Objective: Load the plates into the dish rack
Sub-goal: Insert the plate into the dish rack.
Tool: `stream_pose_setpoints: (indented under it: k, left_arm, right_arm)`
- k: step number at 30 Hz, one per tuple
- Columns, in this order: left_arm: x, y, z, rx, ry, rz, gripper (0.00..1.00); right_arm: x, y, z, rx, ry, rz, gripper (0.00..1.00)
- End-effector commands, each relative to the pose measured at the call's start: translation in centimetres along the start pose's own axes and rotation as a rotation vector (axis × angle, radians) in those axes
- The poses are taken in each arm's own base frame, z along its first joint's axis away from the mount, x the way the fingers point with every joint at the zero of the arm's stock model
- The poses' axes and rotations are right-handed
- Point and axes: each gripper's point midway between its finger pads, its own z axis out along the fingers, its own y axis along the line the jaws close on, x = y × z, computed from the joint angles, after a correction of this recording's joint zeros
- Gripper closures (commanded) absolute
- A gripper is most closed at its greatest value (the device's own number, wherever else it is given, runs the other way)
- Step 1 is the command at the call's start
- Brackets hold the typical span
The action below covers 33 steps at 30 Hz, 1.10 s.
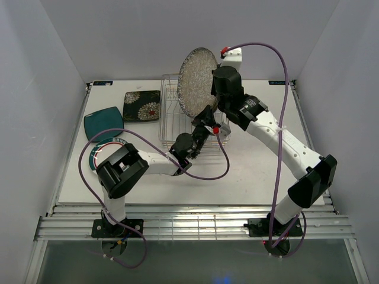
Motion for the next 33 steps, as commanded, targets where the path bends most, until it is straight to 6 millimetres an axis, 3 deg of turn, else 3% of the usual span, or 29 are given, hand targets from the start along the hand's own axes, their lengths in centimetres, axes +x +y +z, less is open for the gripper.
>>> stream_pose_setpoints:
  k: [1,9,22,30,33]
  left_arm:
    - [-1.8,-0.7,0.1,0.04,-0.135,0.059,1.0]
    - [-2.3,-0.1,-0.1,0.012,-0.162,0.006,1.0]
    - [-3.4,-0.6,-2.2,0.135,-0.189,-0.179,1.0]
    - [-3.5,0.5,-2.7,0.155,-0.196,-0.25,1.0]
    - [-3.7,0.9,-2.5,0.144,-0.206,-0.26,1.0]
  right_arm:
    - [-8.6,5.2,-3.8,-0.209,-0.219,0.191,0.92]
    - [-8.3,4.9,-3.7,-0.199,-0.235,0.182,0.92]
    - [-6.6,3.1,-3.4,-0.125,-0.253,0.188,0.92]
    - [-5.8,2.3,-3.1,-0.088,-0.283,0.176,0.92]
    - [-6.3,2.4,-3.1,-0.087,-0.299,0.167,0.92]
